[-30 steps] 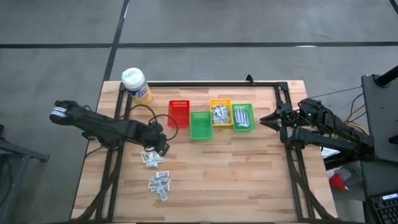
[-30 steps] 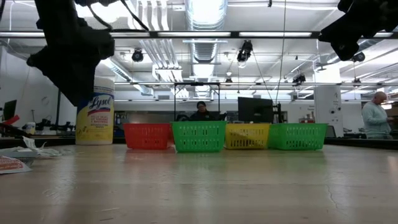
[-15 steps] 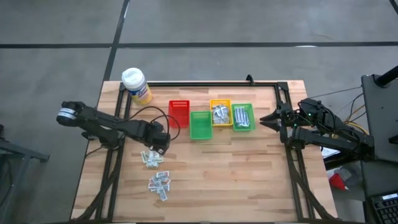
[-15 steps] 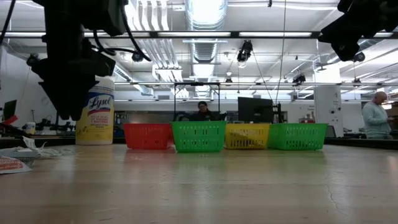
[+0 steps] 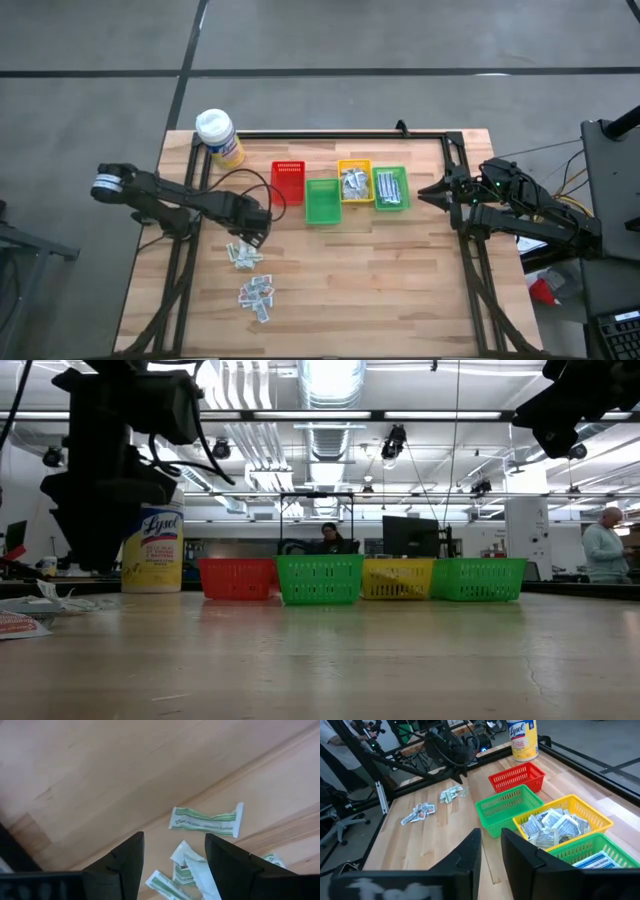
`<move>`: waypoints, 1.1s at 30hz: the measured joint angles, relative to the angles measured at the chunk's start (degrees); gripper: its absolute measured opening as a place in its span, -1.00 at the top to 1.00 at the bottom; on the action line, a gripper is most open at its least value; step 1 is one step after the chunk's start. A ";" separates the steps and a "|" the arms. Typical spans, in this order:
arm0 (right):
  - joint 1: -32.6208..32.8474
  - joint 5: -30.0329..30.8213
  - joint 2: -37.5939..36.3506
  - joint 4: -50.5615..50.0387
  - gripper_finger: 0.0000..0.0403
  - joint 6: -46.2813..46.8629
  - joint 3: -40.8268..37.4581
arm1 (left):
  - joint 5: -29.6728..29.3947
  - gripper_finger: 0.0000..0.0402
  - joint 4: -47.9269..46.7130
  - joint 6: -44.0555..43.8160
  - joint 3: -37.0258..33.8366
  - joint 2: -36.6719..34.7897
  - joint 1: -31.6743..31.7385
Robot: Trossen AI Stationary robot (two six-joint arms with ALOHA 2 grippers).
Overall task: Pick & Place First Aid Supplies
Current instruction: Put the green bandage into the left green basket
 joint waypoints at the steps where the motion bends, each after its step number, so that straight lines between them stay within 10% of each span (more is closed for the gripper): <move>1: -0.02 0.00 0.00 0.00 0.66 0.00 0.00 | 0.01 -0.02 0.60 0.09 -0.20 0.00 0.00; 20: -0.02 0.02 -0.02 -0.01 0.57 0.02 0.00 | 2.76 0.00 12.33 2.75 -8.55 0.08 4.11; 33: -0.02 0.39 0.00 -0.04 0.61 0.02 0.00 | 2.89 0.43 13.29 6.64 -8.82 0.79 6.80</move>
